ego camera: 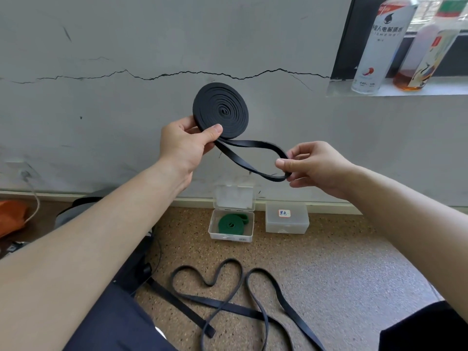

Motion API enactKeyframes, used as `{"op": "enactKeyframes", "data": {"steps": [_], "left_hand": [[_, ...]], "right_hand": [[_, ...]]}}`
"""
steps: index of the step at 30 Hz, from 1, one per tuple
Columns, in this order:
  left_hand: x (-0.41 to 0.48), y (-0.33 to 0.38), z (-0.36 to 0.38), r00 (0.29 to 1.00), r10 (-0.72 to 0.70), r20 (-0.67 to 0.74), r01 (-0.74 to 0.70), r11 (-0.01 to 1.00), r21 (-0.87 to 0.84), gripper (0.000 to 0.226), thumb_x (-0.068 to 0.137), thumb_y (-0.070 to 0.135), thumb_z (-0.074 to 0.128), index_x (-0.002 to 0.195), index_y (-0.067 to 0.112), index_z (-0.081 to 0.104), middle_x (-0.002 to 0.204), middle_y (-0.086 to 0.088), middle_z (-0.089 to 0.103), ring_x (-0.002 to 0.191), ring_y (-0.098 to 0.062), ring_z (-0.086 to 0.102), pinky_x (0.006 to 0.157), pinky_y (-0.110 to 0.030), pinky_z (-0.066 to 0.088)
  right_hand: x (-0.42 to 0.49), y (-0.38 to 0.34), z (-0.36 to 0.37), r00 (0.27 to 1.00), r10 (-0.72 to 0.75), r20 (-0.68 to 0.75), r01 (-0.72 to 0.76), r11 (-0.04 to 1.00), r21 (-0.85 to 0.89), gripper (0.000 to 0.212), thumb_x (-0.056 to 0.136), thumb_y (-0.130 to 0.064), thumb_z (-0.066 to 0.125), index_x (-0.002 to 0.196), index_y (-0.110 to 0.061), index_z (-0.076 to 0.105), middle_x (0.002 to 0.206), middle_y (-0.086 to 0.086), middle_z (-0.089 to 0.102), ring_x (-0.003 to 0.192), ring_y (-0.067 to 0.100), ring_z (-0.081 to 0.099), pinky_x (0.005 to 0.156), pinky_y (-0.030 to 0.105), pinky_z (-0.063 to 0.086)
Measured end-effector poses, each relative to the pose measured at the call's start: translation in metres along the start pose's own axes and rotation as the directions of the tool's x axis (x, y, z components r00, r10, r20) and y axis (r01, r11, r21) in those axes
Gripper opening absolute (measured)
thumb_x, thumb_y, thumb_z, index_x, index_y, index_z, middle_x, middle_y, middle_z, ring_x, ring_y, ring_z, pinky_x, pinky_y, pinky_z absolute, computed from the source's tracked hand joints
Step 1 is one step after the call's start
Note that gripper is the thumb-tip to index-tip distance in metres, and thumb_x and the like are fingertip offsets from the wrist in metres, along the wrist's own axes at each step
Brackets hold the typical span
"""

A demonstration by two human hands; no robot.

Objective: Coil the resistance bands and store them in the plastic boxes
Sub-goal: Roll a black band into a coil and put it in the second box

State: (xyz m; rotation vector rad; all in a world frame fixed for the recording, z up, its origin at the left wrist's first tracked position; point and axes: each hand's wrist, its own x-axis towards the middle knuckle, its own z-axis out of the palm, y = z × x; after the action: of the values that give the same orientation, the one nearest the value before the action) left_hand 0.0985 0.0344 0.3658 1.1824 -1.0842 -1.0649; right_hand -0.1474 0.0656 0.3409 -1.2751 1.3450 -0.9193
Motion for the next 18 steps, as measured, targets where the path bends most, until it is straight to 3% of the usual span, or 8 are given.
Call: {"op": "enactKeyframes", "data": {"steps": [5,9,13,15,18], "left_hand": [[-0.002,-0.013,0.001,0.999,0.05,0.016,-0.051,0.988,0.147,0.019,0.082,0.006,0.08,0.09,0.022,0.072,0.085,0.003,0.075,0.079,-0.01,0.07,0.069,-0.019,0.056],[-0.002,-0.022,0.003,0.997,0.069,0.031,-0.075,0.968,0.239,0.022,0.08,0.007,0.081,0.087,0.026,0.072,0.082,0.002,0.074,0.076,-0.012,0.068,0.074,-0.025,0.059],[-0.001,-0.018,0.002,1.0,0.013,-0.002,-0.012,0.984,0.179,0.019,0.082,0.007,0.079,0.087,0.024,0.072,0.085,0.003,0.074,0.079,-0.01,0.069,0.071,-0.02,0.058],[0.0,-0.012,0.003,0.999,-0.04,-0.028,0.042,0.996,0.076,0.016,0.082,0.007,0.079,0.087,0.02,0.072,0.087,0.002,0.075,0.082,-0.01,0.07,0.071,-0.019,0.056],[-0.003,-0.003,0.005,0.997,-0.072,0.002,0.072,0.996,-0.057,0.015,0.083,0.005,0.077,0.088,0.018,0.072,0.085,0.003,0.075,0.081,-0.008,0.07,0.072,-0.019,0.054]], "right_hand": [[-0.002,-0.007,0.001,1.0,-0.023,-0.014,0.026,0.97,0.243,0.034,0.066,-0.029,0.081,0.092,-0.011,0.067,0.074,0.001,0.069,0.053,0.01,0.061,0.061,0.026,0.06],[-0.005,-0.009,0.004,0.996,-0.042,0.08,0.009,0.928,0.373,0.035,0.071,-0.025,0.076,0.103,-0.011,0.069,0.076,0.001,0.07,0.058,0.011,0.063,0.064,0.026,0.059],[-0.007,-0.011,-0.001,0.978,-0.095,0.186,-0.01,0.868,0.497,0.036,0.084,-0.02,0.069,0.119,-0.01,0.066,0.077,0.002,0.063,0.068,0.015,0.063,0.064,0.029,0.06],[-0.005,-0.009,-0.003,0.981,-0.076,0.181,-0.012,0.896,0.443,0.031,0.091,-0.013,0.066,0.122,-0.01,0.065,0.077,0.002,0.059,0.071,0.017,0.063,0.066,0.032,0.059],[-0.001,0.001,-0.002,0.996,0.042,0.082,-0.046,0.998,0.049,0.031,0.093,-0.002,0.062,0.122,-0.012,0.064,0.088,0.007,0.066,0.087,0.022,0.07,0.078,0.039,0.061]]}}
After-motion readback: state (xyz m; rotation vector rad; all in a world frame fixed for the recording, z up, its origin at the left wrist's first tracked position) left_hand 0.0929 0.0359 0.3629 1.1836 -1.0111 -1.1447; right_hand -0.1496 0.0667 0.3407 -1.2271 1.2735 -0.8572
